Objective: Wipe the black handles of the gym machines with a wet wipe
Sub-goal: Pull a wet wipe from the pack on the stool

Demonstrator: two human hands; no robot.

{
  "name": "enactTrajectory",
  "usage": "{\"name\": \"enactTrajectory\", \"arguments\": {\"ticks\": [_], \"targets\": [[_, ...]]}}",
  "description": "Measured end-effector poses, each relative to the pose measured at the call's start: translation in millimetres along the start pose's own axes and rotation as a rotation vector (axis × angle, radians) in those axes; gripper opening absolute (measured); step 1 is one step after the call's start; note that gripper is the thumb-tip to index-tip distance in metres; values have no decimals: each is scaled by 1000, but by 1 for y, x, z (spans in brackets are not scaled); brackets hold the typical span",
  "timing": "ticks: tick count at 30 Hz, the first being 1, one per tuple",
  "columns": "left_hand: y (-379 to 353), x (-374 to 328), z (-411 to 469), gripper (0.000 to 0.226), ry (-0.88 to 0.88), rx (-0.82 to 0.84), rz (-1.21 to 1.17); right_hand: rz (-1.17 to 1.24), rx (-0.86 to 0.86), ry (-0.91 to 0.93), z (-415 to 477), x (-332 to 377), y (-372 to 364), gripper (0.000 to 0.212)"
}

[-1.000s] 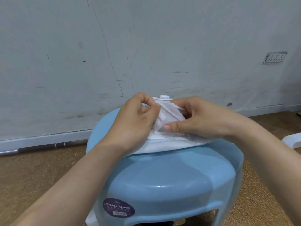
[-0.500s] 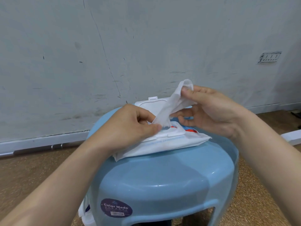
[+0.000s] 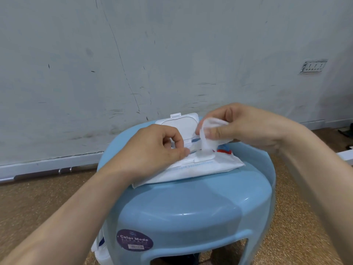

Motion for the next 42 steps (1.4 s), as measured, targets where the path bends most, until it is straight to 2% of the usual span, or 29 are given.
{"name": "enactTrajectory", "arguments": {"ticks": [3,5,6,7,10,11,13,15,18,20,23,24,27,29,30,31,34,36,38,40,42], "targets": [[0,0,-1,13,27,0,46,-547,-194,-119,-1,-4,10,10],[0,-1,-1,13,49,-20,89,-654,-292,-124,-3,-2,18,5],[0,-1,-1,13,60,-27,111,-610,-298,-95,-6,0,22,3],[1,-1,-1,14,70,-32,129,-465,-267,-56,-8,0,27,6],[2,0,-1,16,85,-52,155,291,-45,-4,-11,-4,30,7],[2,2,-1,16,86,-52,162,468,-2,16,-9,-5,28,9],[3,2,-1,16,81,-33,159,727,22,49,-2,-4,21,14],[6,0,-2,14,66,-39,42,968,0,65,4,1,17,17],[31,-2,-1,2,33,-270,-116,1151,-121,64,6,2,16,13],[47,3,-5,10,43,-264,-179,1066,-198,17,10,-2,13,12],[49,11,-17,21,135,1,-353,781,-232,-64,15,-1,3,20],[48,14,-18,28,136,10,-314,751,-212,-68,17,0,0,19],[42,7,-12,55,74,-224,-15,769,-163,-54,19,3,-6,17],[28,-3,-7,91,24,-206,205,786,-137,-33,20,4,-6,16],[21,-5,-6,97,18,-164,248,747,-121,-29,19,5,-7,18],[16,-5,-6,90,5,-123,254,671,-107,-33,17,6,-8,20],[12,-5,-5,41,-80,-46,220,353,-60,-51,7,11,-14,15],[14,-2,-7,22,-76,89,93,151,-41,-60,1,16,-20,10],[17,2,-11,22,-52,261,-66,27,-25,-73,-3,21,-25,7],[20,1,-16,26,-83,386,-95,-54,-5,-79,-4,24,-27,6],[20,-3,-17,24,-111,403,-82,-133,-12,-76,-5,27,-28,10]]}}
Point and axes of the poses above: each hand's wrist, its own z-axis towards the middle knuckle, its own y-axis out of the back of the hand, x = y × z, the point moved 5 cm from there along z, towards the middle knuckle, and after that the axes turned 15 degrees about -y, right-handed, at the moved point
